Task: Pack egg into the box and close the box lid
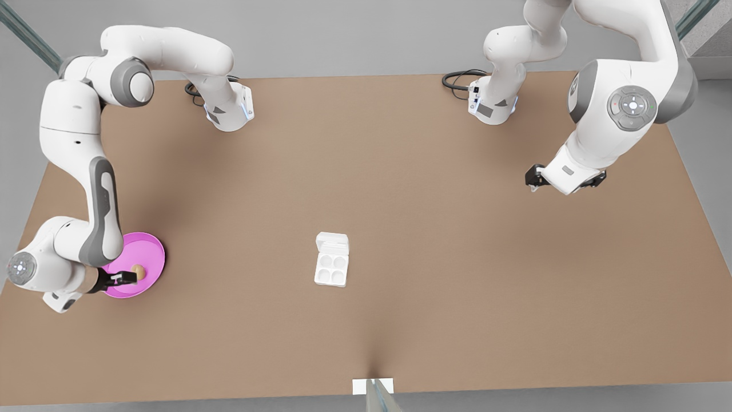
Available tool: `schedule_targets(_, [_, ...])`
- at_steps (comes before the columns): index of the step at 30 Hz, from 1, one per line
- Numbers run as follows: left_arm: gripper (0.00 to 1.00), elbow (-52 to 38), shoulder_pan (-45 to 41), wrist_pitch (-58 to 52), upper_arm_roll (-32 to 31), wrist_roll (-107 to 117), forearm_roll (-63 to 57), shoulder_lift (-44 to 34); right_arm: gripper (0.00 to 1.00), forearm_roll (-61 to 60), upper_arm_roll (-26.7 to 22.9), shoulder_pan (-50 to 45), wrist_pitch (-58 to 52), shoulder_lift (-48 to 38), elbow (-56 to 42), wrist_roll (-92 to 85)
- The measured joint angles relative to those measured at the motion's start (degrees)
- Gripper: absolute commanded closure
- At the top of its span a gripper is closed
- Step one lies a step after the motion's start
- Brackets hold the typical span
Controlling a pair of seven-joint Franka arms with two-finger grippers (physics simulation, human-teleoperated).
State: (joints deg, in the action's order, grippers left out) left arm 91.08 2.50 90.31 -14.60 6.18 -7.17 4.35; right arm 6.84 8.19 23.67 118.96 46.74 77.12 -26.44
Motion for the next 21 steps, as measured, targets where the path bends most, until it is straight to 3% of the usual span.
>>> schedule_targets(12, [0.0, 0.0, 0.0, 0.1, 0.0, 0.2, 0.0, 0.4, 0.0, -1.8, 0.1, -0.5, 7.5, 2.9, -0.5, -18.0])
schedule_targets(21, [0.0, 0.0, -0.1, 0.2, -0.1, 0.3, -0.1, 1.2, 0.0, -1.9, 0.2, 1.2, 7.5, -3.4, 12.3, -21.3])
